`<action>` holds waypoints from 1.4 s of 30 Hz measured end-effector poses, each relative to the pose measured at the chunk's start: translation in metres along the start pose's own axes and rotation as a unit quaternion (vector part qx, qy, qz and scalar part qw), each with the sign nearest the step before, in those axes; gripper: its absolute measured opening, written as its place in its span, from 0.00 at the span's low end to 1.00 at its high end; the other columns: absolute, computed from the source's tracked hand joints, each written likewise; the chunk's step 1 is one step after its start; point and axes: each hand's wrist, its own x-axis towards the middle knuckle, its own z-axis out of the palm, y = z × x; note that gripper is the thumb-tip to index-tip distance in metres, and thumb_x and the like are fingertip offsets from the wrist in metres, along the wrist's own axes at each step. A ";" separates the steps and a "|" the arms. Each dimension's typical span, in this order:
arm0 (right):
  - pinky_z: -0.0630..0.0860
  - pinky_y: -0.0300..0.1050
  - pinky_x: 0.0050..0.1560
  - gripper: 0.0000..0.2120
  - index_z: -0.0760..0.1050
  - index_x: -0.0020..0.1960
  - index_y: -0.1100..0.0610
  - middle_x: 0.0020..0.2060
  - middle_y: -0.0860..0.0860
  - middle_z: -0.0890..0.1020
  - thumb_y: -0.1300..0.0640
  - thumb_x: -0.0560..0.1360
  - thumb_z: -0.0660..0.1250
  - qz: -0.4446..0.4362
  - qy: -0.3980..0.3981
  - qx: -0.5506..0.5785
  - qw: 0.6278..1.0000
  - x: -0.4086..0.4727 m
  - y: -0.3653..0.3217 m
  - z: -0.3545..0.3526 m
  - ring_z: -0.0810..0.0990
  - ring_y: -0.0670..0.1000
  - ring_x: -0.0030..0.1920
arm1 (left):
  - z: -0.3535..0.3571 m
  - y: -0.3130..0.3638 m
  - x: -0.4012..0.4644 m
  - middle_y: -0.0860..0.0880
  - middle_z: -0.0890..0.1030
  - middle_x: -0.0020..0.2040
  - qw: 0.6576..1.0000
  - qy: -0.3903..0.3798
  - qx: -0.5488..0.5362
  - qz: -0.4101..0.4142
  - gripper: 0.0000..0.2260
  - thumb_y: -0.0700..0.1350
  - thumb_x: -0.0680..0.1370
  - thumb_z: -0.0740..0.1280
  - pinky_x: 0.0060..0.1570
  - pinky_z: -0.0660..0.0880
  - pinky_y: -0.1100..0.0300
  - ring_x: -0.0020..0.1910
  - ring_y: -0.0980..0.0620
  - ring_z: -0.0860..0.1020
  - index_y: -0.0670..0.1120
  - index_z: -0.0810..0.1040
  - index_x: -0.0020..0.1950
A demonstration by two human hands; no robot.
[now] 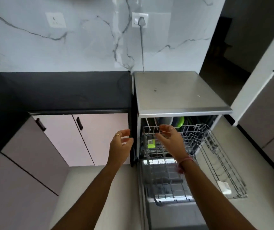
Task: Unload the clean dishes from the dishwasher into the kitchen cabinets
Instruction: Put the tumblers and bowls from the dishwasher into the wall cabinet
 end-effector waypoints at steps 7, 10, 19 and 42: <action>0.77 0.46 0.56 0.16 0.75 0.59 0.62 0.53 0.54 0.81 0.59 0.73 0.71 0.123 0.001 -0.044 0.991 -0.012 0.125 -0.087 0.80 0.52 0.53 | 0.099 -0.021 -0.008 0.53 0.78 0.50 0.997 -0.026 0.032 -0.058 0.13 0.38 0.77 0.66 0.37 0.72 0.77 0.45 0.59 0.77 0.45 0.75 0.61; 0.73 0.40 0.49 0.17 0.75 0.60 0.61 0.51 0.53 0.81 0.58 0.73 0.71 0.198 -0.010 -0.049 0.979 -0.017 0.180 -0.122 0.79 0.51 0.51 | 0.142 -0.031 -0.008 0.51 0.80 0.47 0.993 -0.014 0.036 -0.109 0.11 0.38 0.76 0.66 0.39 0.74 0.71 0.46 0.52 0.79 0.45 0.76 0.58; 0.71 0.45 0.57 0.27 0.68 0.68 0.65 0.63 0.63 0.74 0.63 0.71 0.71 0.353 -0.023 -0.180 0.918 -0.027 0.324 -0.203 0.74 0.60 0.61 | 0.262 -0.071 -0.005 0.50 0.79 0.50 0.976 -0.010 0.074 -0.206 0.12 0.41 0.77 0.66 0.43 0.70 0.65 0.47 0.53 0.76 0.44 0.75 0.61; 0.77 0.53 0.55 0.22 0.54 0.74 0.65 0.70 0.62 0.66 0.67 0.80 0.51 0.138 -0.399 -0.589 0.689 0.010 0.444 -0.214 0.66 0.60 0.70 | 0.370 -0.144 0.018 0.60 0.75 0.44 0.939 -0.083 0.090 -0.323 0.09 0.38 0.77 0.65 0.37 0.69 0.76 0.42 0.65 0.74 0.50 0.75 0.53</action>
